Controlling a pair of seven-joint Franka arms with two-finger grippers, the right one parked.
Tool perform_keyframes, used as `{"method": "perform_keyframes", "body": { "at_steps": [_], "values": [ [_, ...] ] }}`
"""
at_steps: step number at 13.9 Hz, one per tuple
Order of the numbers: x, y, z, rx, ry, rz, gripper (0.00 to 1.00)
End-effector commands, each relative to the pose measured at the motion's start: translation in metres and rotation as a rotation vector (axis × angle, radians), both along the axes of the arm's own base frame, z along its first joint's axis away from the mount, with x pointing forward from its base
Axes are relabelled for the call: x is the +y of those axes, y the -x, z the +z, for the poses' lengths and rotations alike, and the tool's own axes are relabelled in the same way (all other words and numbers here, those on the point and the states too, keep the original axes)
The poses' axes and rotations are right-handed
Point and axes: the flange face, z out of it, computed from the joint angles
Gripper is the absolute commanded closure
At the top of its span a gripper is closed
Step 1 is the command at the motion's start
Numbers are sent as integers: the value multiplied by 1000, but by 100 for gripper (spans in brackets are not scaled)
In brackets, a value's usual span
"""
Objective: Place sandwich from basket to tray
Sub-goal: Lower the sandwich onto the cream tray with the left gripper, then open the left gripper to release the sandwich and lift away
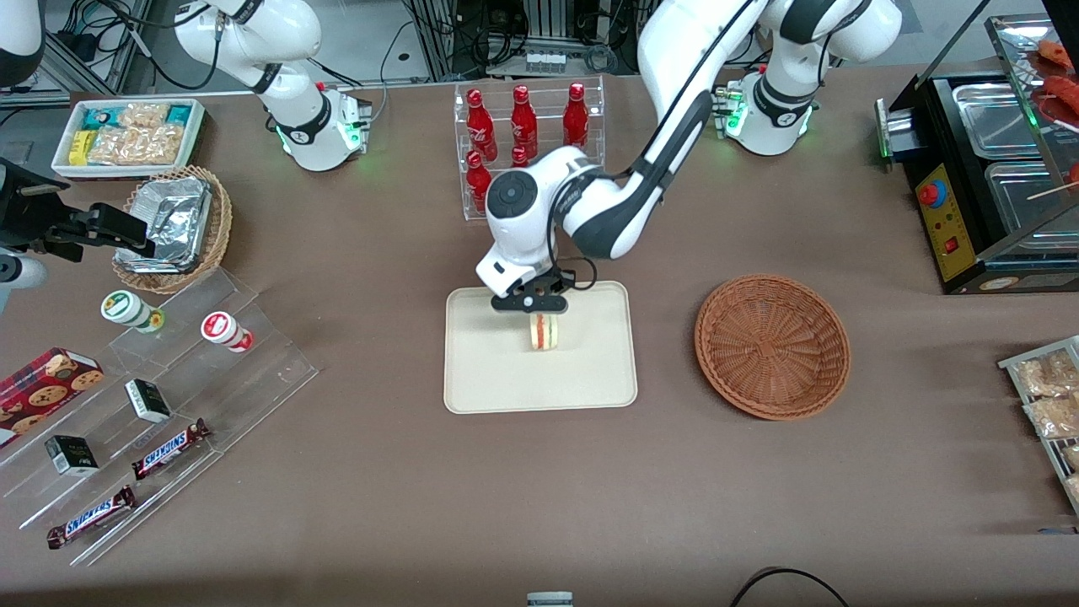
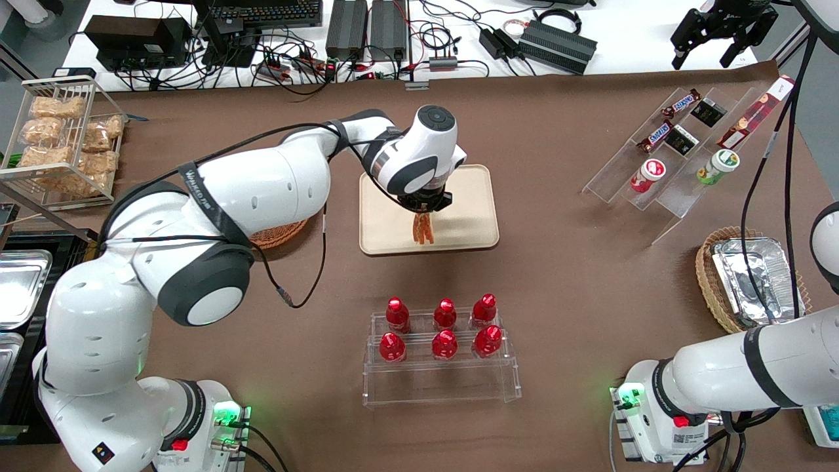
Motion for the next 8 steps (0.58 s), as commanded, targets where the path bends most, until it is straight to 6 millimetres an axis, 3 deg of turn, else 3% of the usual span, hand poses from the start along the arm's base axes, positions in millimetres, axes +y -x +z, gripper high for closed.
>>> {"method": "perform_keyframes", "body": {
  "at_steps": [1,8],
  "values": [
    [-11,-9,5,-38,11,10,100],
    [-16,-16,-25,-47,13,8,100]
  ]
}}
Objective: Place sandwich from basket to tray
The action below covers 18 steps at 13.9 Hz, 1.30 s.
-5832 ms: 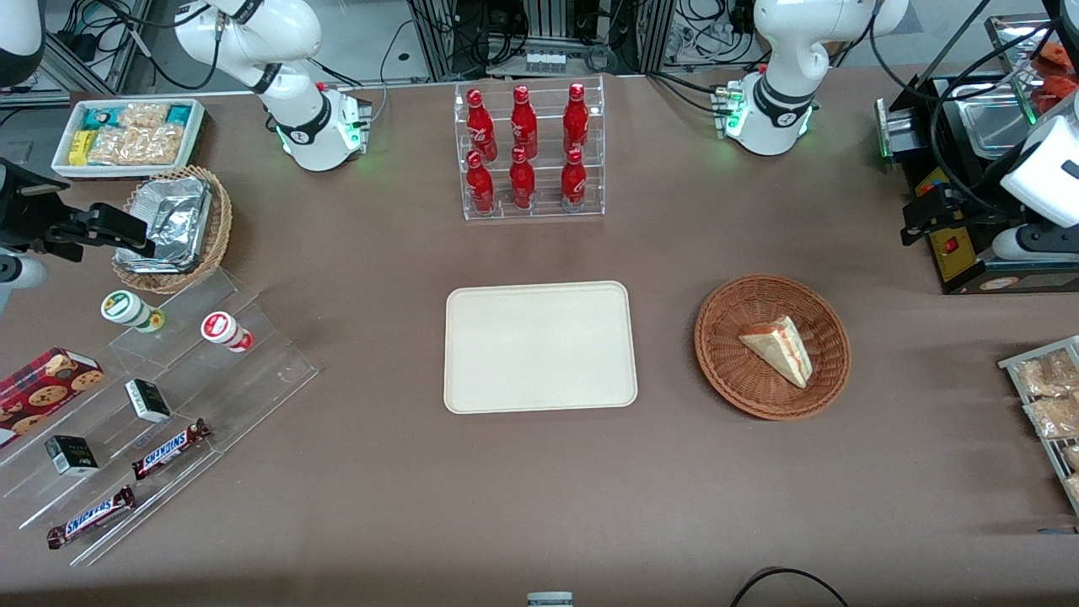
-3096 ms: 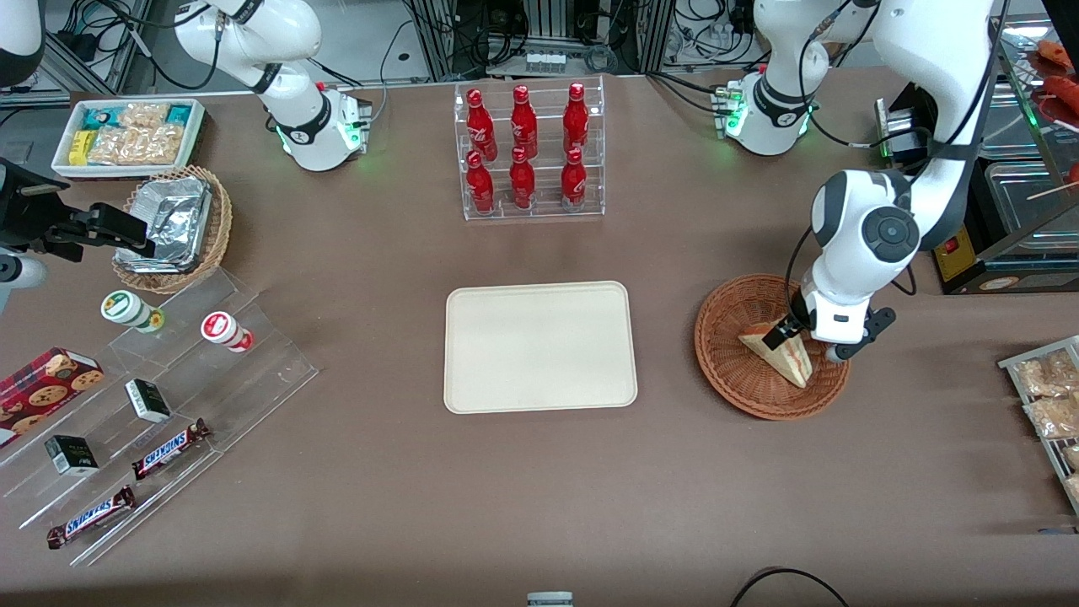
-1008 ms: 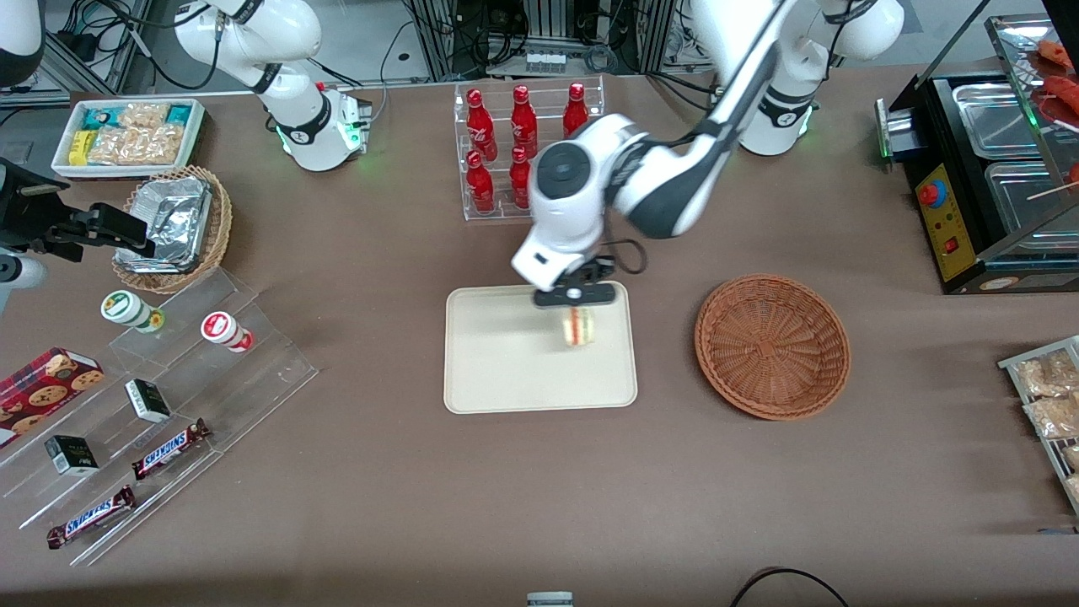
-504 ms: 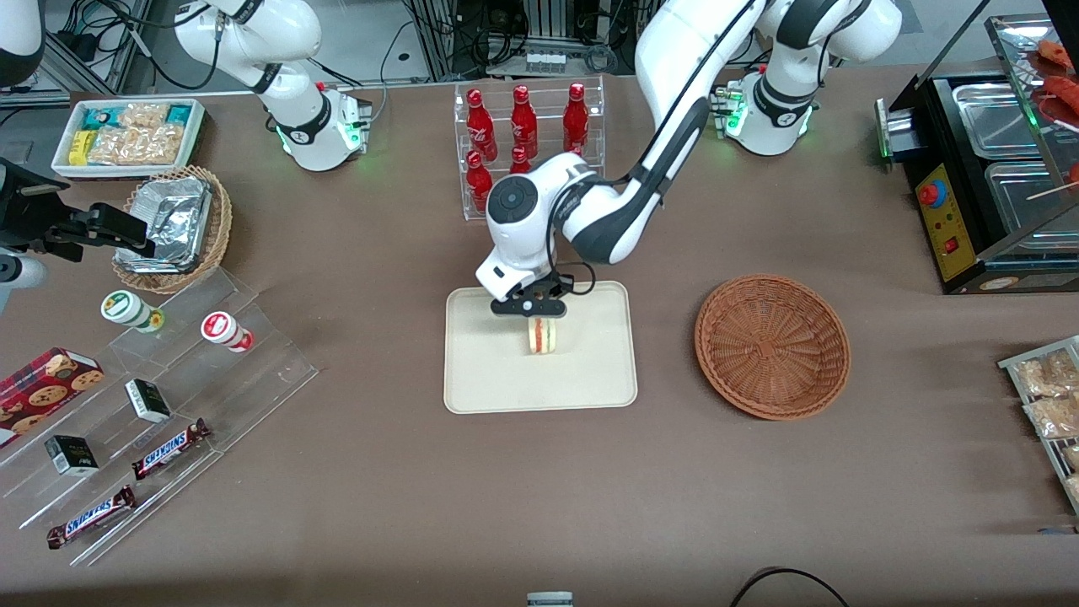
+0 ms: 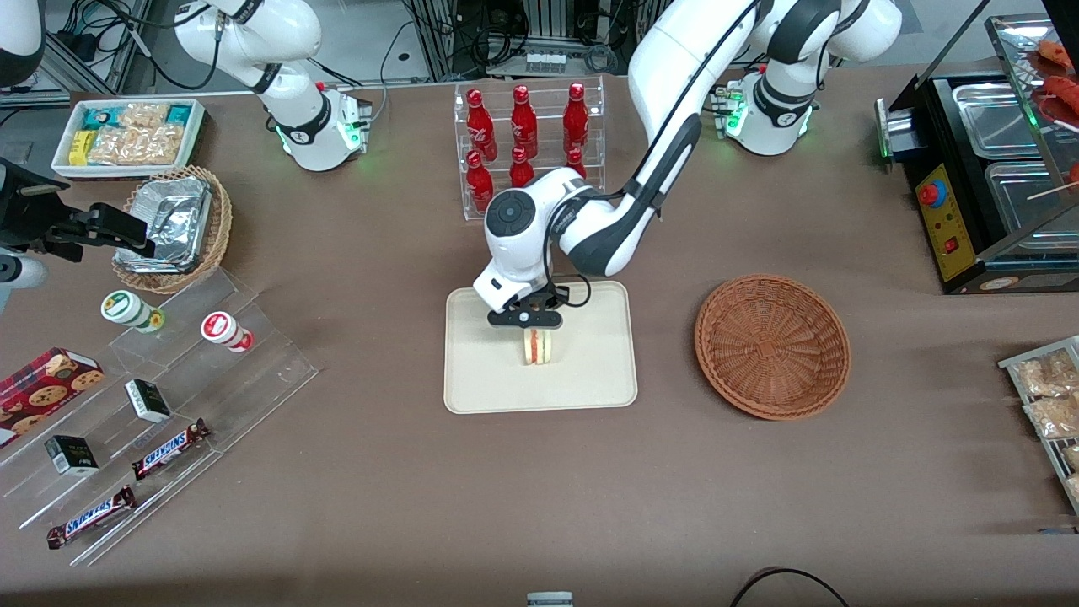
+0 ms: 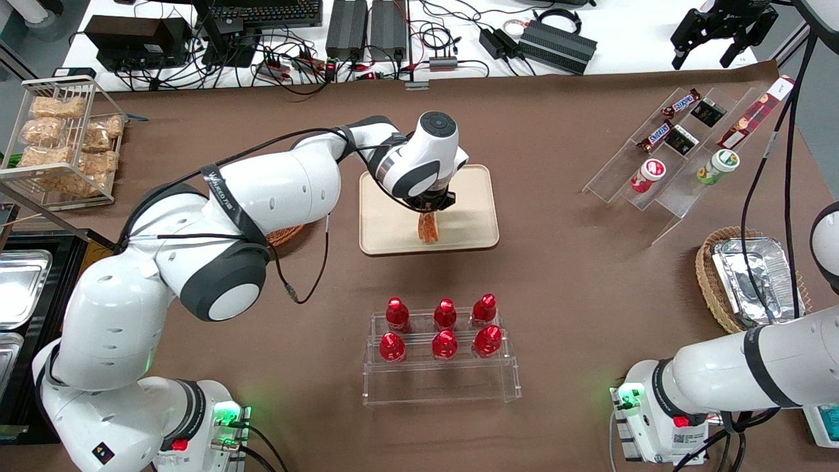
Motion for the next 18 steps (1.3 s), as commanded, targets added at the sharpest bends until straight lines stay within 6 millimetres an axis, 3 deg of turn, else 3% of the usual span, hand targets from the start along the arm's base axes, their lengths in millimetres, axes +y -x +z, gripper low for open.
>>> {"method": "perform_keyframes", "body": {
  "at_steps": [1,2,3,4,6,7,9,10,12,14,16,18],
  "values": [
    [-9,-4,-3,-30,0,7,100],
    [-8,-5,-3,-29,5,15,69],
    [-8,-6,-2,-34,6,36,10],
    [-8,-7,3,-40,8,49,0],
    [-6,-11,26,-56,25,57,0],
    [-5,-12,47,-71,43,71,0],
    [18,-26,95,-85,19,144,0],
    [37,-34,121,-77,-9,171,0],
    [94,-68,168,-65,-10,268,0],
    [141,-86,208,-88,15,335,0],
    [200,-101,232,-89,14,379,0],
    [245,-101,249,-78,5,417,0]
  ]
}}
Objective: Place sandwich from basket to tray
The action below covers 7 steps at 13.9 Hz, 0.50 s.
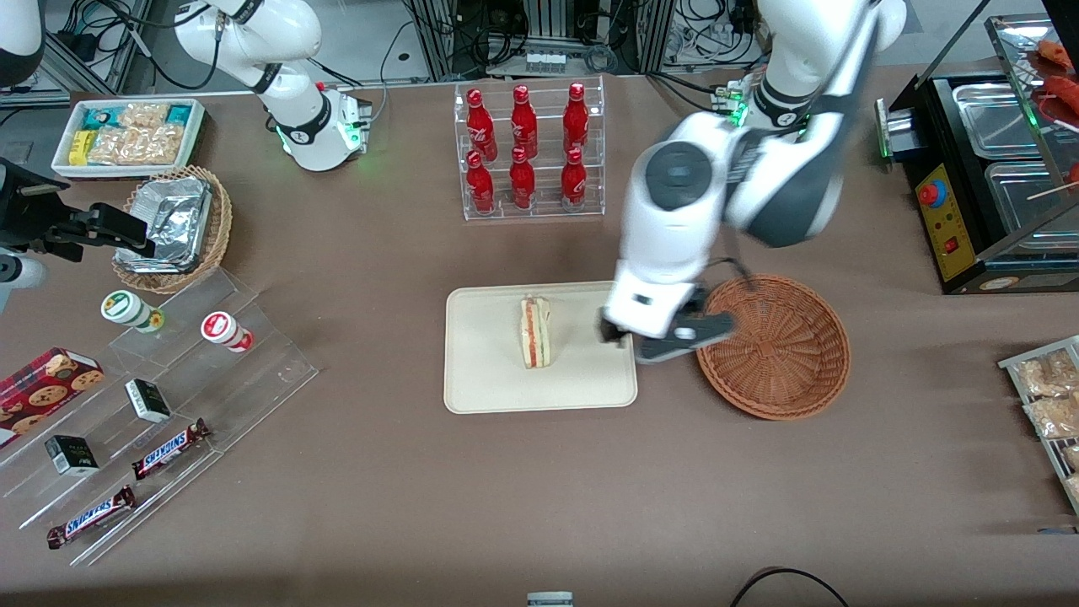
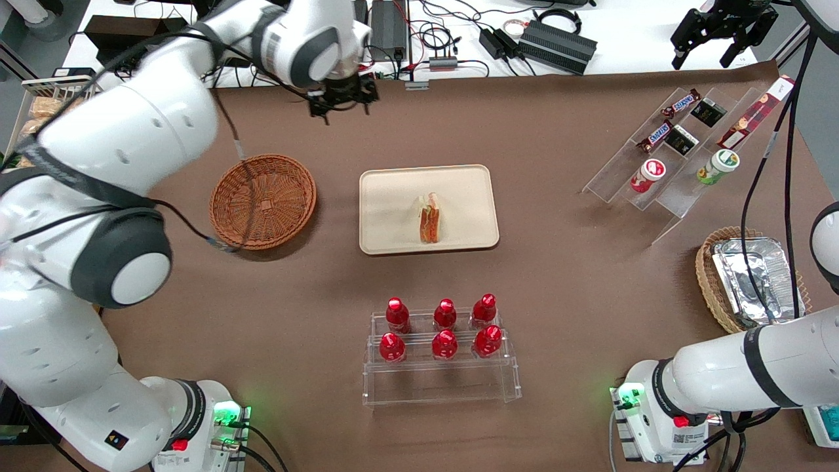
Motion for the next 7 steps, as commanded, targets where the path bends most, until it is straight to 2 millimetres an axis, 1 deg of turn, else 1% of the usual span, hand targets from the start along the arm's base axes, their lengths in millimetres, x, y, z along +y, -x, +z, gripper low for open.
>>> {"method": "perform_keyframes", "body": {
  "at_steps": [1,2,3,5,7],
  "values": [
    [62,12,21,27,-9,14,0],
    [87,12,32,38,-14,-13,0],
    [116,11,45,54,-22,-40,0],
    [161,18,74,81,-31,-100,0],
    [213,29,106,112,-5,-197,0]
  ]
}}
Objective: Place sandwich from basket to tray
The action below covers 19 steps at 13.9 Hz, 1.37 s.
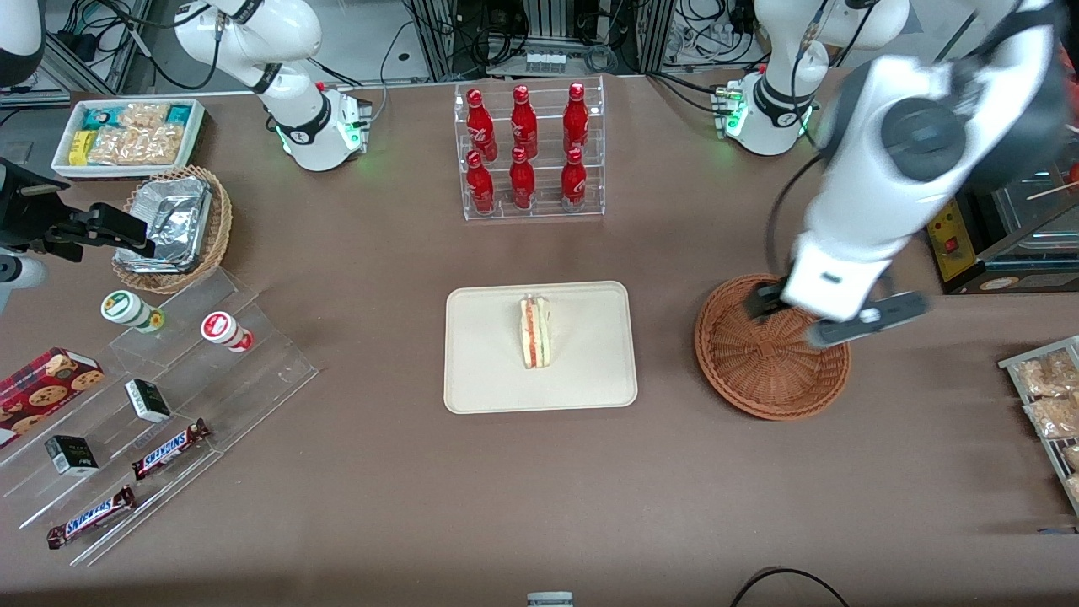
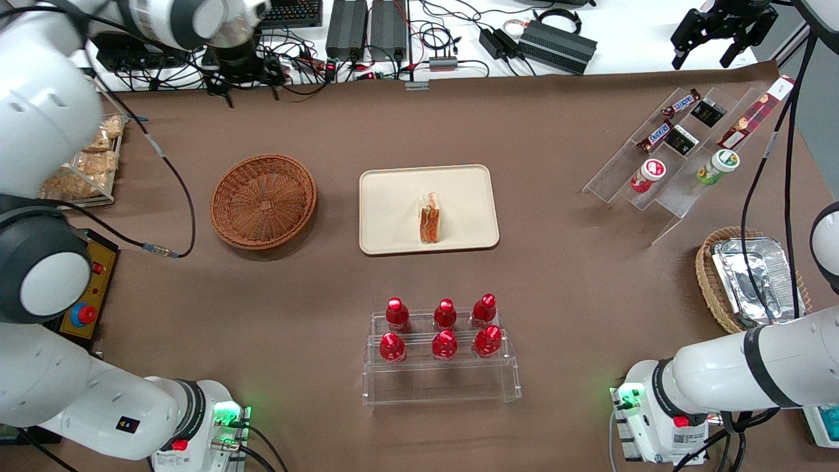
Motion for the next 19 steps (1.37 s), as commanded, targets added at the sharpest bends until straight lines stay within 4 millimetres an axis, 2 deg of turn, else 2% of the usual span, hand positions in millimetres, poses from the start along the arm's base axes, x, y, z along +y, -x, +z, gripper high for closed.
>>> {"method": "perform_keyframes", "body": {
  "at_steps": [1,3,6,8,9,11,15,17,19],
  "values": [
    [63,28,38,48,47,-126,0],
    [97,37,54,64,53,-194,0],
    [130,52,68,83,59,-246,0],
    [145,72,64,87,64,-283,0],
    [149,72,62,73,63,-281,0],
    [151,56,57,71,60,-257,0],
    [144,23,64,45,83,-254,0],
    [148,15,74,24,77,-250,0],
    [149,15,72,29,67,-253,0]
  ]
}}
